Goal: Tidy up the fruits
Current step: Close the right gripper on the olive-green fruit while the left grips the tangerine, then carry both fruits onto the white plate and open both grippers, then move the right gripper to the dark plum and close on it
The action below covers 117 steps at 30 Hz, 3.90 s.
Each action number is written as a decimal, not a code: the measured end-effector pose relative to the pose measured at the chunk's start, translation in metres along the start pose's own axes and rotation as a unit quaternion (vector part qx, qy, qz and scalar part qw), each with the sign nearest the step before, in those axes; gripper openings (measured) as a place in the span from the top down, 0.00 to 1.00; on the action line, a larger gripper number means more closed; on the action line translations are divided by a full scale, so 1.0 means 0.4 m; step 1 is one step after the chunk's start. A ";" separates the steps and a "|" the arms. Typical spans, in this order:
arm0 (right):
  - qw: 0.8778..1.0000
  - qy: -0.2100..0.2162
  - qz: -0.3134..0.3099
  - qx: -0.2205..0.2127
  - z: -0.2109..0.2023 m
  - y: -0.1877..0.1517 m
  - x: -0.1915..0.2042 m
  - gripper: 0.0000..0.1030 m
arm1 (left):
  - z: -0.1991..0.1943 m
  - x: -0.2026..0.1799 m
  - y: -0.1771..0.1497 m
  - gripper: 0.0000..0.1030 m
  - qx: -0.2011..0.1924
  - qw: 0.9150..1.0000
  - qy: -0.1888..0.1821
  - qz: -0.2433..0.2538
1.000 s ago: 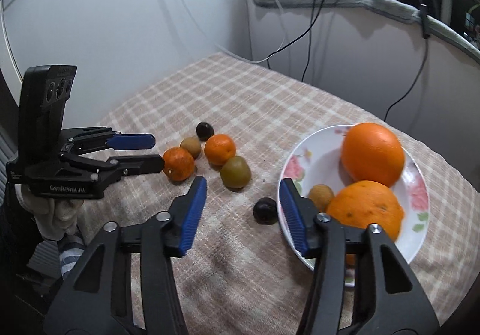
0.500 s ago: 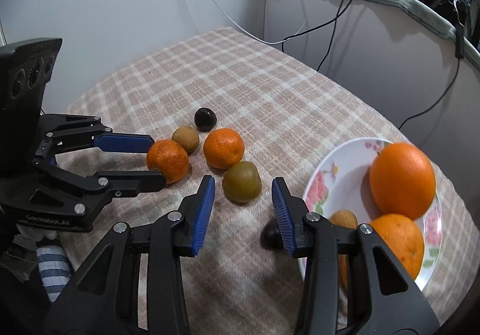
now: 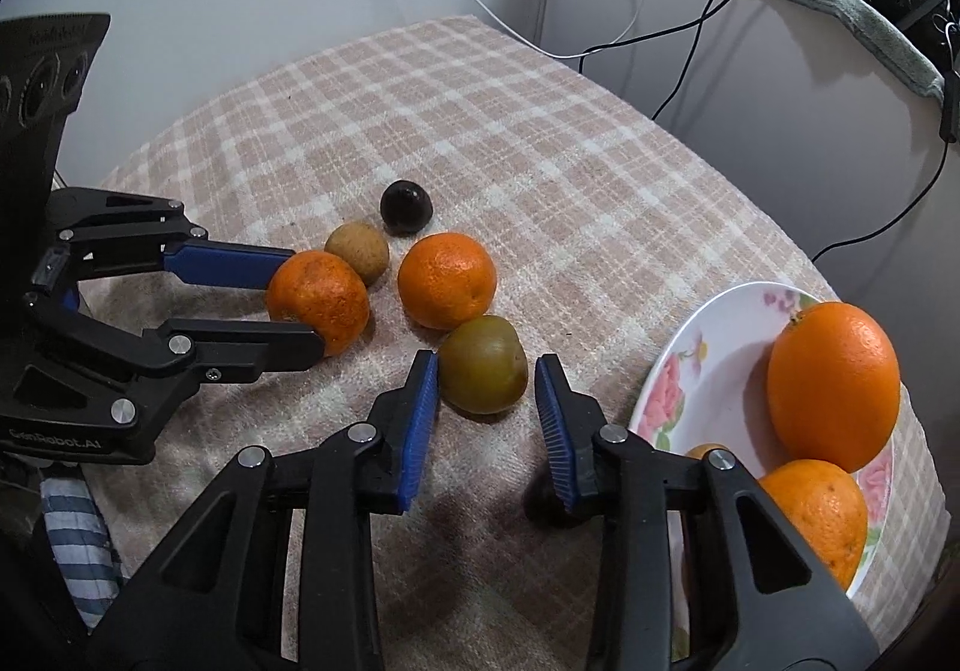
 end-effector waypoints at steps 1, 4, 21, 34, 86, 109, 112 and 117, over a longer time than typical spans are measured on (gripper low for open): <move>1.000 -0.001 -0.002 0.001 0.002 0.001 0.002 0.68 | 0.000 0.000 0.000 0.65 0.000 1.000 -0.001 -0.001; 1.000 -0.004 -0.005 0.001 0.003 0.002 0.007 0.70 | 0.001 0.003 0.002 0.66 -0.001 1.000 -0.005 -0.007; 0.998 0.016 0.043 -0.039 -0.065 -0.014 -0.024 0.73 | -0.029 -0.011 0.008 0.67 -0.014 1.000 -0.012 -0.013; 0.992 -0.001 0.092 -0.082 -0.187 -0.079 -0.093 0.73 | -0.024 -0.088 0.038 0.68 -0.023 0.999 -0.036 0.004; 0.968 -0.058 0.226 -0.088 -0.222 -0.258 -0.411 0.73 | 0.138 -0.273 0.145 0.68 -0.007 0.998 -0.044 0.044; 0.966 -0.081 0.219 -0.112 -0.257 -0.236 -0.399 0.27 | 0.117 -0.263 0.150 0.48 -0.018 0.998 -0.040 0.039; 0.966 -0.081 0.218 -0.115 -0.262 -0.234 -0.392 0.25 | 0.112 -0.263 0.150 0.43 -0.019 0.998 -0.038 0.041; 0.966 -0.082 0.215 -0.117 -0.271 -0.230 -0.377 0.24 | 0.101 -0.256 0.152 0.40 -0.023 0.998 -0.033 0.044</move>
Point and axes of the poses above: each gripper's, at about its wrist camera, not at the fingertips, and z roughly the way its jaws point, x to its left, y to its top, the point moved 4 cm from there along z, roughly the way its jaws point, and after that the axes turned 7 degrees about -z, right-handed, at the moved point
